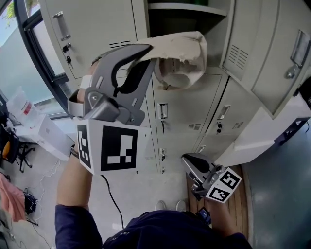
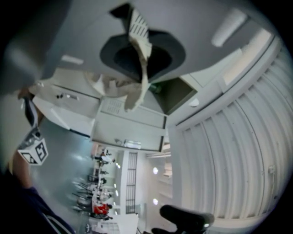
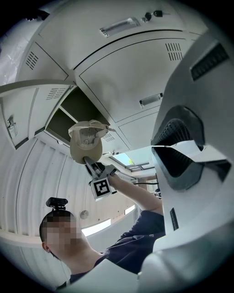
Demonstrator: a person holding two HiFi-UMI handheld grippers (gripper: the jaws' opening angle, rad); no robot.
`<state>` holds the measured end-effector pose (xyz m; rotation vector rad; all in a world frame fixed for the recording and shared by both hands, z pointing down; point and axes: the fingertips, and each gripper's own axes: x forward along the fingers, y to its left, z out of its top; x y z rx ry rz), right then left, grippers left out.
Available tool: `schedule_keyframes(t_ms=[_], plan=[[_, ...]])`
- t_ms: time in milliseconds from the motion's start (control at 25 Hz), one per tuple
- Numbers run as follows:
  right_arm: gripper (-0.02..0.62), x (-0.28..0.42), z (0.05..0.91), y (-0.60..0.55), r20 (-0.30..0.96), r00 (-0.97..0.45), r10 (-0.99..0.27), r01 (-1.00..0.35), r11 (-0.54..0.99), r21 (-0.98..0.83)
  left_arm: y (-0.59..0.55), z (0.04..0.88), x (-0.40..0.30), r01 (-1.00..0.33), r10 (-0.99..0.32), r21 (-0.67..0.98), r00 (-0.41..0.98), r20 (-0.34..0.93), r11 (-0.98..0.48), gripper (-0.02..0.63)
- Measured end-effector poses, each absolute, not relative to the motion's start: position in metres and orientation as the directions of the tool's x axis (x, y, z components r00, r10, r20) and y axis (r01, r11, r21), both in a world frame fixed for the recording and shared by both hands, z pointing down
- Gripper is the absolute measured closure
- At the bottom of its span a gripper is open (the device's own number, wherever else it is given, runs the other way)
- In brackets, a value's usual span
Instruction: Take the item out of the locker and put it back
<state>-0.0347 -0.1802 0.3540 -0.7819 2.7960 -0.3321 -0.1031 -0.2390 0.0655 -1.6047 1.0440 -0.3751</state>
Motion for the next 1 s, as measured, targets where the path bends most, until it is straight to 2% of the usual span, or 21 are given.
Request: schedule_keyframes(t_ms=[400, 1000], plan=[[0.588, -0.013, 0.344, -0.144, -0.145, -0.813, -0.563, -0.521, 0.816, -0.25, -0.194, 0.09, -0.117, -0.534, -0.777, -0.842, 0.561, -0.285, -0.077, 0.586], [0.588, 0.057, 0.344, -0.042, -0.136, -0.845, -0.518, -0.478, 0.844, -0.244, -0.097, 0.126, -0.058, -0.601, -0.816, -0.785, 0.525, -0.244, -0.151, 0.586]])
